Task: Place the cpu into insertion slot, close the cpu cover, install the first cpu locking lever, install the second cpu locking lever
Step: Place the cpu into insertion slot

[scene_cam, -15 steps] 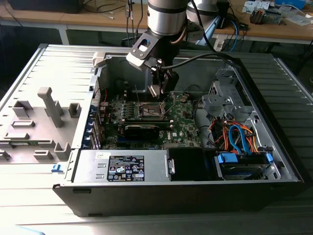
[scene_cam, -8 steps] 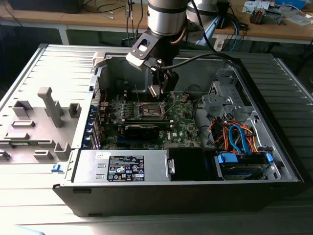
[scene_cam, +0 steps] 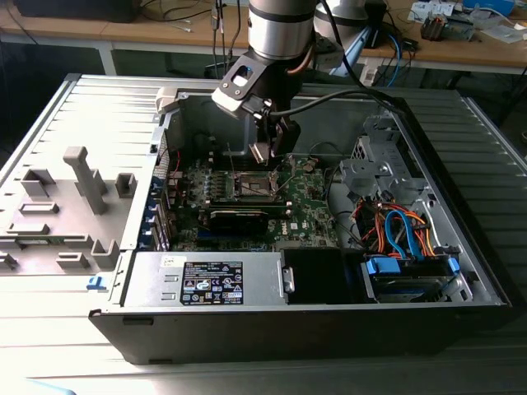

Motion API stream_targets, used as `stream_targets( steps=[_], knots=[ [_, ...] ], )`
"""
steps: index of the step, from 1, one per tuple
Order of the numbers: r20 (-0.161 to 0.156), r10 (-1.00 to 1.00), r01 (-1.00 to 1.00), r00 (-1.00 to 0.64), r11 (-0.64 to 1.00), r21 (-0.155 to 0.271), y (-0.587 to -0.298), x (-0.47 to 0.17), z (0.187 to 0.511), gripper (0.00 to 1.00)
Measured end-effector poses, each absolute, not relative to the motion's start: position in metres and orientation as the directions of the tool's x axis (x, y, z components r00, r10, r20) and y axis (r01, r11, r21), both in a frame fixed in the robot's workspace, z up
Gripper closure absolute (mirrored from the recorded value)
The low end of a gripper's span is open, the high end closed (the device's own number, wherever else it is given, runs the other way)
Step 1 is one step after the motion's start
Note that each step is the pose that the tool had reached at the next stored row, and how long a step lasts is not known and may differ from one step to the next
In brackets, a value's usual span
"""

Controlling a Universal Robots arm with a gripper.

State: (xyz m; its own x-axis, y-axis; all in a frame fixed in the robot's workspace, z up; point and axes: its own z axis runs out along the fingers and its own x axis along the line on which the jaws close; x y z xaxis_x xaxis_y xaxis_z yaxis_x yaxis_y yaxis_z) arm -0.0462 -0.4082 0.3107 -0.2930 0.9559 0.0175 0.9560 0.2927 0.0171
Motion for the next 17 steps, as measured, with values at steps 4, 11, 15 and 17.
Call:
stream_targets(
  steps=[4,11,15,17],
  knots=[
    [0.017,0.957,0.957,-0.29,0.29,0.017,-0.4082,-0.0462,0.3107,0.45],
    [0.017,0.958,0.958,-0.286,0.286,0.017,-0.4082,-0.0462,0.3106,0.45],
    [0.017,0.959,0.959,-0.283,0.283,0.017,-0.4082,-0.0462,0.3105,0.45],
    [0.017,0.959,0.959,-0.282,0.281,0.017,-0.4082,-0.0462,0.3105,0.45]
  ],
)
